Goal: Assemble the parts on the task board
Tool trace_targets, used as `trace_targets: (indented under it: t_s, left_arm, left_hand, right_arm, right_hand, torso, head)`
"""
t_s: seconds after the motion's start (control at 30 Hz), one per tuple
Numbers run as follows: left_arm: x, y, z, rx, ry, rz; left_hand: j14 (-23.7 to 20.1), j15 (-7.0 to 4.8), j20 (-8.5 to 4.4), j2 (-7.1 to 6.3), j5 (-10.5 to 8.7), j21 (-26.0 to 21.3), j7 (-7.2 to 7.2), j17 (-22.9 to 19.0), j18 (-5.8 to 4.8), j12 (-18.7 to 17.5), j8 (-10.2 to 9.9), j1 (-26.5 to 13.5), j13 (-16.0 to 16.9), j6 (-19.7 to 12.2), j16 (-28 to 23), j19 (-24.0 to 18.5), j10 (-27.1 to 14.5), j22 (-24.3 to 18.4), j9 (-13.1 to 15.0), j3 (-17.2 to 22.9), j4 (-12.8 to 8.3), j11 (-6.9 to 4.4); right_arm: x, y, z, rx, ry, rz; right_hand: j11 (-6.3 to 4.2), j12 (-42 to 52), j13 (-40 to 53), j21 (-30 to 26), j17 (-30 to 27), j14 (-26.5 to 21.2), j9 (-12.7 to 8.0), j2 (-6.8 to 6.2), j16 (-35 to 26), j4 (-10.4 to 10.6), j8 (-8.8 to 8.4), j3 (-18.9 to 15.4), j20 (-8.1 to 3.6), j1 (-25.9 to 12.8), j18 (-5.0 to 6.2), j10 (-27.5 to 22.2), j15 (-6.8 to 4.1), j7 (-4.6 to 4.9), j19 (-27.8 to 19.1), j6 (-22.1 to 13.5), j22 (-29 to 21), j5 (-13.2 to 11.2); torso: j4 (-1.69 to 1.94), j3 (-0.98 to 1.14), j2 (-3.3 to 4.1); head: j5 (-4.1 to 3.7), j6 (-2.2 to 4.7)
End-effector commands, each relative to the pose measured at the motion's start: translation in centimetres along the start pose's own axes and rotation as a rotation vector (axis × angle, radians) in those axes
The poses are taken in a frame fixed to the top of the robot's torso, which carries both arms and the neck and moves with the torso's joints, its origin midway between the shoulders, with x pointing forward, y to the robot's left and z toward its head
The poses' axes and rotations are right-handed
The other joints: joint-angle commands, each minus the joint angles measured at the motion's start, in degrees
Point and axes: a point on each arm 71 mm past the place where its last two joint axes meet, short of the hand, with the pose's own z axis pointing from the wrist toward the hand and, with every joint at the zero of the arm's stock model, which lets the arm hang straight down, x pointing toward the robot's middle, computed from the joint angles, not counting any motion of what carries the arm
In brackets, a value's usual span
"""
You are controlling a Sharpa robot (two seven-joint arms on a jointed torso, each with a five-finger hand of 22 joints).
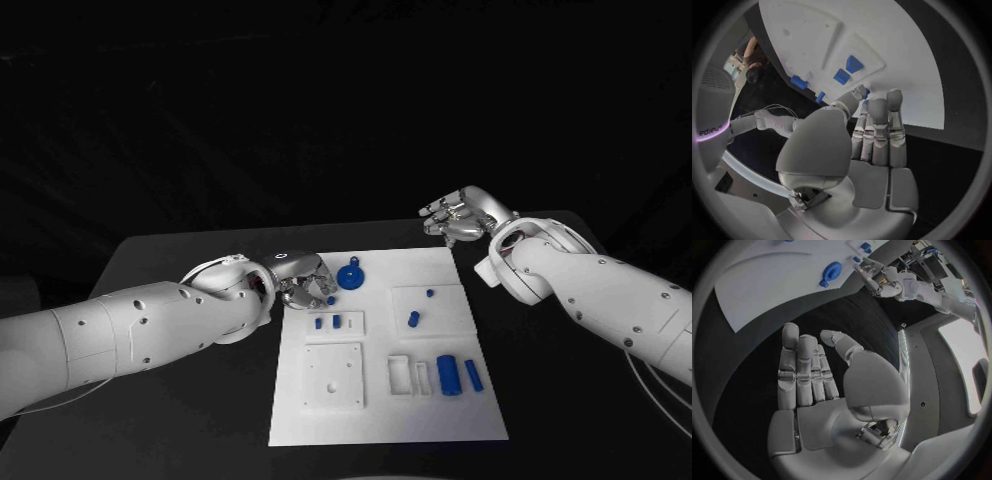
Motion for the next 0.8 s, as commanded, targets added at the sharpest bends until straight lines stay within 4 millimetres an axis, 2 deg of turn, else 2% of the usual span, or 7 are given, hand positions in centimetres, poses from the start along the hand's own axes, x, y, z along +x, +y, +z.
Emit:
trace_targets:
  t_s: [0.03, 0.8]
  left_arm:
    - [-0.05, -0.40, 0.14, 0.026, -0.008, -0.005]
    - [0.33, -0.66, 0.49, 0.025, 0.036, 0.001]
  left_hand:
    - [-0.1, -0.36, -0.14, 0.48, 0.24, 0.1, -0.12, 0.1, 0.22, 0.0, 0.3, -0.2, 0.0, 0.5, 0.3, -0.3, -0.9, 1.1, 0.0, -0.3, -0.1, 0.16]
    - [-0.5, -0.28, -0.06, 1.64, 0.26, 0.5, -0.71, 0.3, 0.30, 0.1, 0.3, -0.4, 0.1, 3.3, 0.8, -0.7, -2.3, 1.2, 0.0, -0.2, -0.4, 0.30]
  right_arm:
    - [0.18, 0.05, -0.01, -0.005, 0.016, -0.009]
    - [0.26, 0.01, 0.02, -0.003, 0.017, -0.008]
  right_hand:
    - [0.26, -0.3, -0.1, 0.3, 0.0, 0.1, 0.0, -0.13, 0.4, 0.0, -0.07, 0.2, 0.48, -0.3, 2.80, 0.2, 0.18, 0.34, 2.0, 0.0, 0.1, -0.2]
    - [0.25, -0.4, -0.1, 0.4, -0.1, 0.1, 0.0, -0.05, 0.5, 0.1, -0.07, 0.2, 0.48, -0.5, 2.81, 0.2, 0.17, 0.33, 2.0, 0.1, -0.1, 0.0]
  torso:
    - [-0.01, 0.01, 0.03]
    - [0.02, 0.00, 0.00]
  head:
    - [0.03, -0.01]
    - [-0.14, -0.16]
